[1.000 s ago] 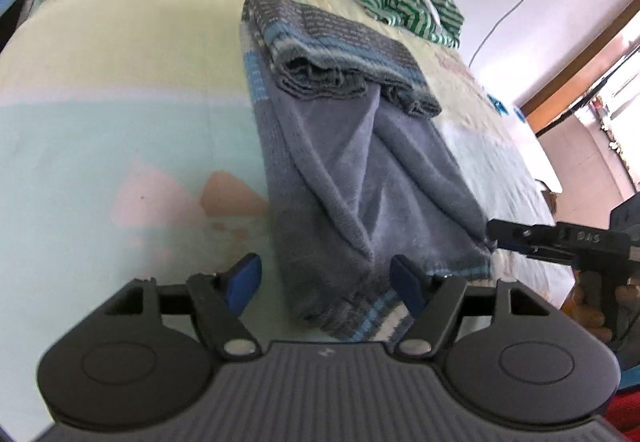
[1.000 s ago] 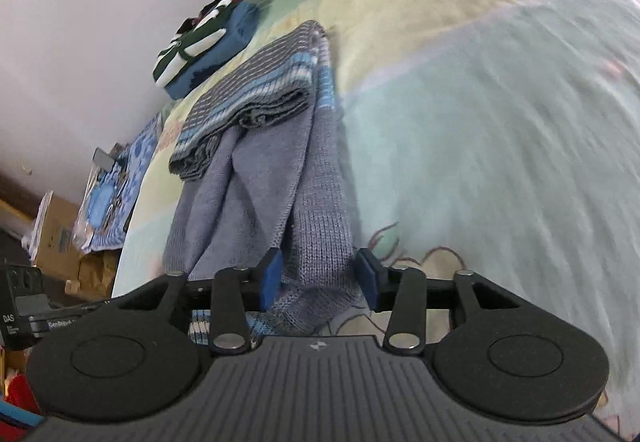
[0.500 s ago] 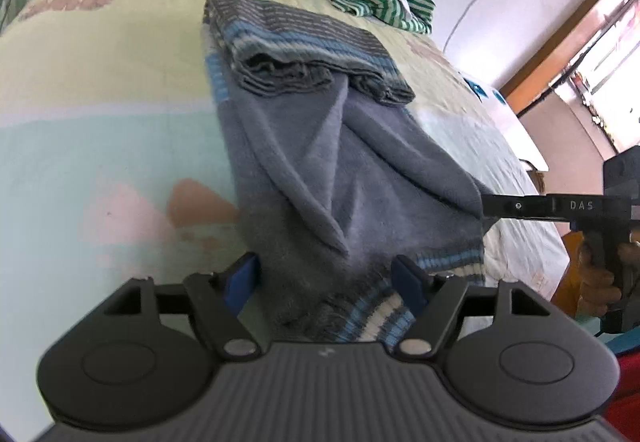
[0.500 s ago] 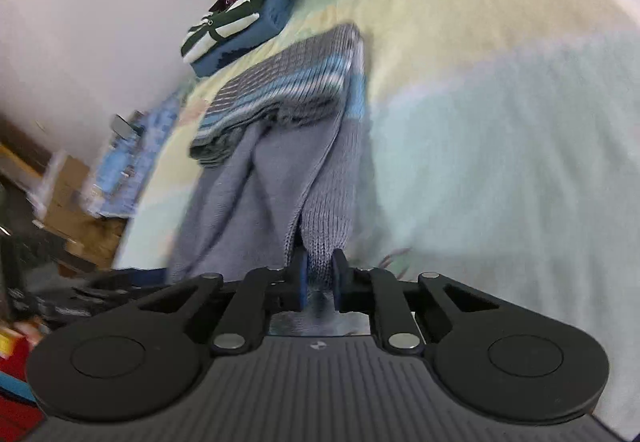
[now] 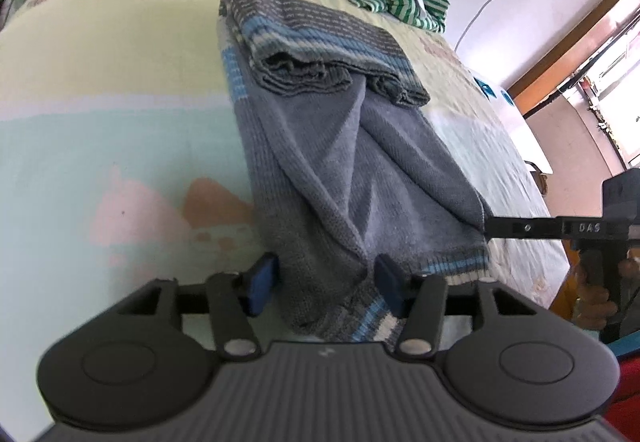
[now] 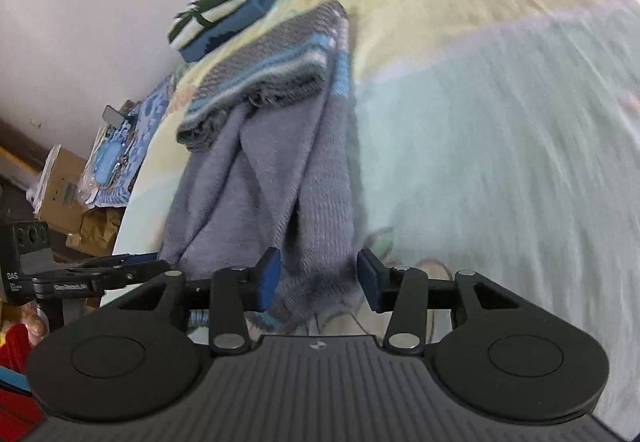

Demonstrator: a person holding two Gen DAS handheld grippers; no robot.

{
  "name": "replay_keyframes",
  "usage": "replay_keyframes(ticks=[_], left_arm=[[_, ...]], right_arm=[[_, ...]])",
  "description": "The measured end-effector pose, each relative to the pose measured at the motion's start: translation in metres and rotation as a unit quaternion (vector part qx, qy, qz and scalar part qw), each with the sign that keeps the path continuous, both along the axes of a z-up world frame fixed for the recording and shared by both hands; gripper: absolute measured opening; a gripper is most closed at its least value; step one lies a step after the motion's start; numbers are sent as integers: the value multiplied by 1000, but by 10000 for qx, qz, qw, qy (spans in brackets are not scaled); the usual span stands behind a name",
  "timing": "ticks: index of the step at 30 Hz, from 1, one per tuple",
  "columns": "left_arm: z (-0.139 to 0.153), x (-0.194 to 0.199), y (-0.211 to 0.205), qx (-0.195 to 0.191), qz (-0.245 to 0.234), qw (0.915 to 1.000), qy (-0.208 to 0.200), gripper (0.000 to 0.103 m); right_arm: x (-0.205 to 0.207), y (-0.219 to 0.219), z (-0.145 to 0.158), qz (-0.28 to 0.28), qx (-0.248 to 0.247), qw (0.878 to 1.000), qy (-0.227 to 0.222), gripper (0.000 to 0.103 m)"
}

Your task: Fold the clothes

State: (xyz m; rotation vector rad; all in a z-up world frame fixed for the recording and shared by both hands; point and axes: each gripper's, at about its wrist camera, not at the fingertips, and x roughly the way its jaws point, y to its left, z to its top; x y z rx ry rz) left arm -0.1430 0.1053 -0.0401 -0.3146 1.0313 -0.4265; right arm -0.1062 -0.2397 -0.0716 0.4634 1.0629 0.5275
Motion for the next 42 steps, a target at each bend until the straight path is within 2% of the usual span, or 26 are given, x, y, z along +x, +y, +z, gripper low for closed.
replay_keyframes(ticks=[4, 6, 9, 11, 12, 14, 16, 18, 20, 24, 26, 38, 42], left_arm=[[0, -3, -13, 186, -159, 9996, -143, 74], [0, -11, -25, 438, -246, 9980, -374, 75], [-1, -22, -39, 885, -480, 9925, -700, 72], [-2, -23, -43, 1047, -550, 9899, -784, 70], [-1, -23, -43, 1080, -557, 9895, -786, 68], [1, -18, -41, 1132, -510, 9897, -707, 58], [3, -11, -36, 1118, -318, 9919, -520, 40], [5, -4, -31, 1024, -75, 9942, -312, 36], [5, -3, -34, 1076, 73, 9939, -232, 35], [6, -5, -47, 1427, 127, 9893, -288, 35], [6, -5, -46, 1421, 175, 9894, -254, 33], [7, -7, -50, 1500, 344, 9879, -210, 28], [7, -7, -52, 1507, 382, 9876, -211, 23]], right_arm=[[-2, 5, -7, -30, 402, 9991, 107, 46], [-3, 9, -7, 45, 450, 9990, 57, 46], [-2, 13, -6, 171, 366, 9992, 79, 41], [-1, 14, -7, 265, 264, 9992, 103, 26], [-1, 14, -7, 304, 211, 9993, 97, 24], [-1, 15, -8, 334, 149, 9993, 65, 20], [-1, 15, -8, 333, 113, 9994, 66, 18], [-1, 18, -6, 385, -25, 9993, 1, 15], [-4, 24, -2, 532, -305, 9980, -172, 15], [-9, 38, 3, 630, -752, 9943, -424, 15], [-11, 41, 3, 623, -859, 9931, -495, 16], [-15, 42, 1, 402, -800, 9946, -527, 16], [-16, 42, 1, 351, -804, 9947, -543, 15]])
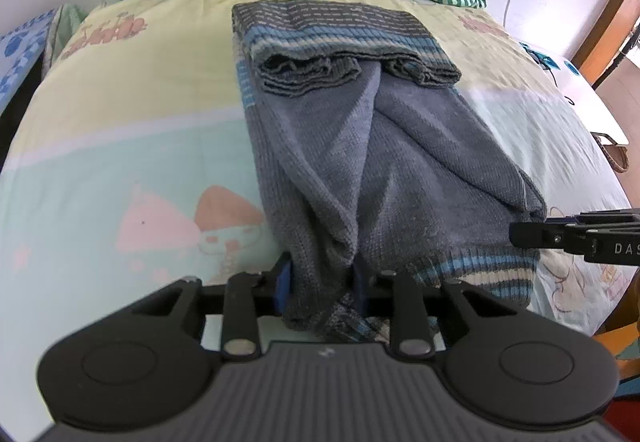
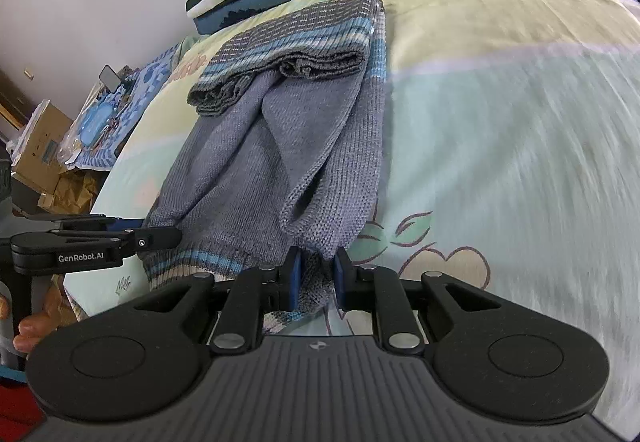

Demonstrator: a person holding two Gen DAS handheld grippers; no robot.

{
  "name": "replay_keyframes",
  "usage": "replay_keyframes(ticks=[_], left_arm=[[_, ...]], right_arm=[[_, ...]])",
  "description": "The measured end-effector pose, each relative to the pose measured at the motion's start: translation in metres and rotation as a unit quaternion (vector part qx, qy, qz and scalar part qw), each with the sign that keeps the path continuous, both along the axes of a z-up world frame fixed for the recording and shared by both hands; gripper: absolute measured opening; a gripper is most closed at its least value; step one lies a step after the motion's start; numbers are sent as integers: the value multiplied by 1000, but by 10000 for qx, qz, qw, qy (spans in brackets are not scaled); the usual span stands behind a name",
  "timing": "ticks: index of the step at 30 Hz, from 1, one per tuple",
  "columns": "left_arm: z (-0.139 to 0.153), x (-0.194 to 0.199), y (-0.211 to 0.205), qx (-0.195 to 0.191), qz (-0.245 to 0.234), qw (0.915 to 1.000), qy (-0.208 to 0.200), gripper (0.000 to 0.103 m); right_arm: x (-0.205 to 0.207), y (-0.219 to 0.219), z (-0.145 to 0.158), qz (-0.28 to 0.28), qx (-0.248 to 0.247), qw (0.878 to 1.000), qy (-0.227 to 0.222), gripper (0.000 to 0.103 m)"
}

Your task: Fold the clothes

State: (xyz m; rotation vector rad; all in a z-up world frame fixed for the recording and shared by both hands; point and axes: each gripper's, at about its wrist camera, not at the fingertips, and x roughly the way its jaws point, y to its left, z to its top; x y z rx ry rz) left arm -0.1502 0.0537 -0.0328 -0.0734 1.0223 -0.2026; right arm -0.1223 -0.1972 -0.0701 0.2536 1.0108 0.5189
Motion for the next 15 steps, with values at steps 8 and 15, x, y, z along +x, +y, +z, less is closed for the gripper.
replay_keyframes(ticks=[8, 15], left_arm=[[4, -1, 1, -49, -4, 10000, -37, 12], [15, 1, 5, -172, -47, 9997, -140, 11]], right_arm=[[2, -3, 3, -138, 98, 9998, 44, 12], [4, -5, 19, -148, 357, 9992, -53, 12]])
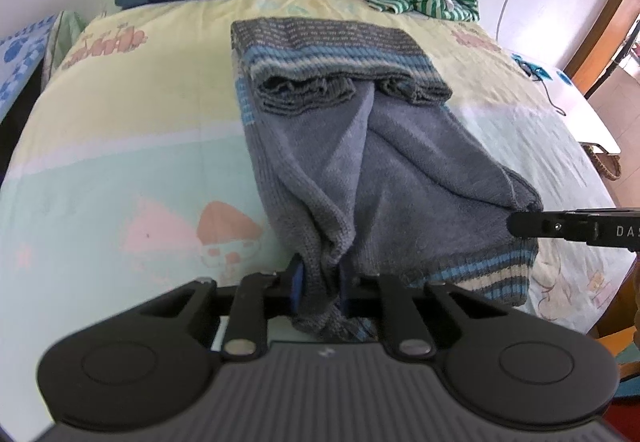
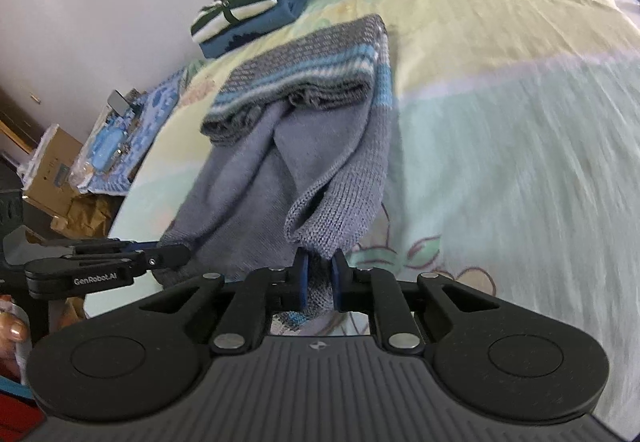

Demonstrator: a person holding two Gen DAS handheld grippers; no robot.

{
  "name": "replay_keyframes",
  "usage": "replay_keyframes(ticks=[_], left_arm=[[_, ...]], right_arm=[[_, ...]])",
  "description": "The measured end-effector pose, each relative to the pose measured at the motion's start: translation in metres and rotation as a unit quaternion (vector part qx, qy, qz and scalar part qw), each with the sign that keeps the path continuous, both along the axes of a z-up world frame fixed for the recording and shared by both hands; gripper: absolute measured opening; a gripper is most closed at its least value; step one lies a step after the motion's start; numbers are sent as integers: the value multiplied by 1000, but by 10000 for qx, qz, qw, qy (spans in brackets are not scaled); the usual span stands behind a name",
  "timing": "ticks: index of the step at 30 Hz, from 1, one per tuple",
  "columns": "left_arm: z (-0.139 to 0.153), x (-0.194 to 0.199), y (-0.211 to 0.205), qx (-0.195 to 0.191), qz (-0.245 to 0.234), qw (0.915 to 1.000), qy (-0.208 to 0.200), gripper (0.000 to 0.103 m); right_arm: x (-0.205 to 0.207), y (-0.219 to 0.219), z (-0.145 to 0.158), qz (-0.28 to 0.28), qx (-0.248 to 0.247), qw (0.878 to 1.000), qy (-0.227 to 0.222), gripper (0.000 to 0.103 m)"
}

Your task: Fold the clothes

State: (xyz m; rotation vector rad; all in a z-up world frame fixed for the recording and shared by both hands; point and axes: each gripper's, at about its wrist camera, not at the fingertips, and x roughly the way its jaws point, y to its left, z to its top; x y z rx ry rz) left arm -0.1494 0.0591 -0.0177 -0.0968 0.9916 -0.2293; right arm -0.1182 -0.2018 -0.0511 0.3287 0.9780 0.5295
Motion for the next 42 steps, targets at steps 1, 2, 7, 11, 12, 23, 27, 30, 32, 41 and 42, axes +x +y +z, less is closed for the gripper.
replay_keyframes(ticks=[1, 2, 7, 11, 12, 23, 27, 30, 32, 41, 42], left_arm=[[1, 1, 1, -25, -17, 10000, -8, 11], [1, 1, 2, -27, -62, 10000, 2, 11], [0, -10, 14, -221, -437, 9987, 132, 17], [-6, -21, 20, -170, -637, 9975, 255, 29], [-8, -23, 21, -149, -664, 9973, 289, 35], [-19, -14, 17, -285, -567, 9980, -2, 36], [-18, -14, 10, -315, -677, 9971, -118, 19], [-15, -14, 15, -430, -649, 9969, -131, 6], [-10, -12, 22, -606, -601, 9963, -105, 6], [29, 4, 43, -1087, -686, 9908, -414, 6], [33, 7, 46, -1141, -677, 9902, -446, 6]], right_arm=[[0, 0, 2, -1, 12, 10000, -13, 12], [0, 1, 3, -1, -1, 10000, -29, 12], [0, -1, -1, -35, -103, 9999, 63, 13], [-3, -2, -4, -23, -114, 9998, 137, 20], [-3, -1, -5, 1, -143, 9998, 147, 22], [-11, 3, -15, -78, -175, 9993, 326, 40], [-14, 10, -15, -45, -307, 9993, 214, 28], [-13, 9, -16, -128, -327, 9991, 225, 16], [-12, 3, -13, -305, -96, 9990, 323, 15], [-2, 0, 22, -590, 432, 9968, 309, 15], [-1, 0, 25, -653, 527, 9960, 303, 15]])
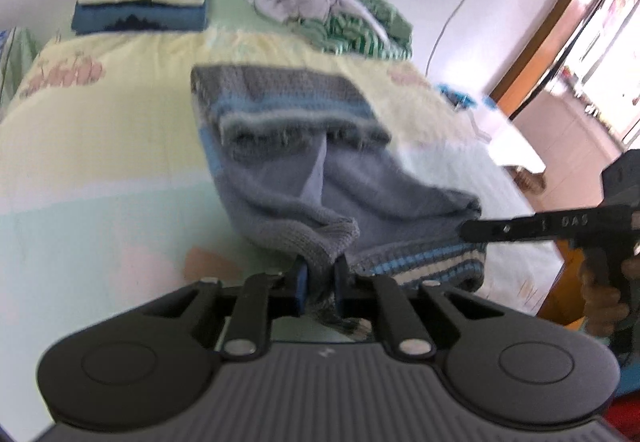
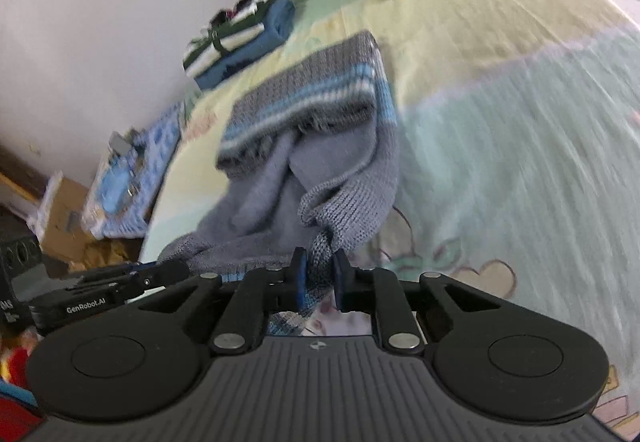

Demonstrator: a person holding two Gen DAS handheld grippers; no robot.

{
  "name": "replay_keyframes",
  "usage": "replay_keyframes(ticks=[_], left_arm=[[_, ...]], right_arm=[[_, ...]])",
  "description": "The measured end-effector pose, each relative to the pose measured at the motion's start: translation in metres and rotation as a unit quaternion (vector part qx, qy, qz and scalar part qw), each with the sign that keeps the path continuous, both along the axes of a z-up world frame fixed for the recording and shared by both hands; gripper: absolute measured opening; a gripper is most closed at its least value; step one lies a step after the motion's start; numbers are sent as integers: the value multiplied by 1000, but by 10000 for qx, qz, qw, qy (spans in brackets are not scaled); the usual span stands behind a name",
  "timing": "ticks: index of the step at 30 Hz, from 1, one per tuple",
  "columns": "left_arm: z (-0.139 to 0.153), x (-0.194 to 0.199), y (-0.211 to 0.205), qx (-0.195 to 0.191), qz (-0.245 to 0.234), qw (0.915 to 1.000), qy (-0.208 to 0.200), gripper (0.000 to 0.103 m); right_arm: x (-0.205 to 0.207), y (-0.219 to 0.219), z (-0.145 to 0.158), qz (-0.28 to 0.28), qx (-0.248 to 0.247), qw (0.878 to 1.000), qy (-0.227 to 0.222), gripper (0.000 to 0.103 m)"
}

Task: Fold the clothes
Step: 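Lift the striped hem with the right gripper toward the folded cuffs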

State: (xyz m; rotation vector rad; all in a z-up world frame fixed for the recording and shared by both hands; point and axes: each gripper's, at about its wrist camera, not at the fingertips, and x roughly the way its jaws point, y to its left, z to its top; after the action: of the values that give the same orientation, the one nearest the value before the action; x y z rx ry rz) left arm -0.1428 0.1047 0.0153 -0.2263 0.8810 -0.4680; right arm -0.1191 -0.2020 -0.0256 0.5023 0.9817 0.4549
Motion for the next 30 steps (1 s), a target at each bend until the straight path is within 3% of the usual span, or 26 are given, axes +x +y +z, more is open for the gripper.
replay_keyframes(ticks=[9, 12, 14, 21, 30], left_arm=[[34, 21, 18, -327, 204, 9991, -193, 0], [37, 27, 17, -155, 412, 9987, -246, 0], [36, 31, 19, -233, 503, 9983, -184, 0], [50, 54, 19, -203, 817, 9959, -336, 0], [49, 111, 22, -209, 1238, 9915, -349, 0]], right_arm=[[22, -7, 26, -354, 745, 9966, -27, 15], [38, -10, 29, -339, 988, 9945, 11, 14], [48, -11, 31, -319, 1124, 9931, 29, 14], [85, -20, 27, -294, 1599, 9866, 160, 14], [136, -29, 10, -804, 2099, 9735, 430, 14]])
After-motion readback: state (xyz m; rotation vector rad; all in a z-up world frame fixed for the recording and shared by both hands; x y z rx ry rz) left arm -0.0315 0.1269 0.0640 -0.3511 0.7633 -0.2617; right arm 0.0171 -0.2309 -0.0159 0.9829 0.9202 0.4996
